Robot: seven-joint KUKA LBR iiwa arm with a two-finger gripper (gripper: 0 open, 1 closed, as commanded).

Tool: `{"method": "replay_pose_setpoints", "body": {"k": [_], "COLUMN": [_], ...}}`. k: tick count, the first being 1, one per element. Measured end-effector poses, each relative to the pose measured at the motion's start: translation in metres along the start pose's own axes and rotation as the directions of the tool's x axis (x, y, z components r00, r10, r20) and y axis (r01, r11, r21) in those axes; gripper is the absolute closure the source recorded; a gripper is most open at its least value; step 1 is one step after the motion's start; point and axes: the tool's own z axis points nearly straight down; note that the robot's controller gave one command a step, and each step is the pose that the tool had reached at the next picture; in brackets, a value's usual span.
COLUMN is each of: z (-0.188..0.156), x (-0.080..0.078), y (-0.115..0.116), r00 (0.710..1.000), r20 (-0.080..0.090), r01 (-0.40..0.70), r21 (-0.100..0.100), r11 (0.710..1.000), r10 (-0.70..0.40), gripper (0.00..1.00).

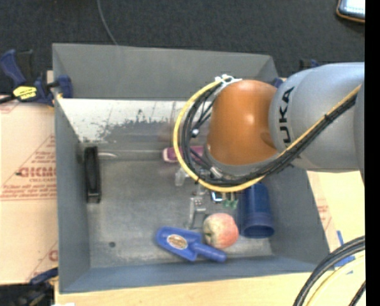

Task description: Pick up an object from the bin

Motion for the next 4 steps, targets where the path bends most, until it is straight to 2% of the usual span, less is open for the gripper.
{"method": "replay_pose_setpoints", "body": {"k": [1, 2, 3, 4], "z": [-0.004, 0.103, 0.057, 0.099], "x": [-0.002, 0.052, 0.052, 0.05], "y": [0.0, -0.008, -0.106, -0.009], "r00": [1.0, 0.991, 0.992, 0.994], "r20": [0.008, 0.014, 0.026, 0.018], "r01": [-0.003, -0.134, 0.12, -0.103], "r21": [-0.001, -0.004, 0.002, -0.008], "r11": [1.0, 0.991, 0.993, 0.995], "r10": [0.003, 0.134, -0.12, 0.103], "gripper": [0.0, 0.0, 0.0, 0.0]}}
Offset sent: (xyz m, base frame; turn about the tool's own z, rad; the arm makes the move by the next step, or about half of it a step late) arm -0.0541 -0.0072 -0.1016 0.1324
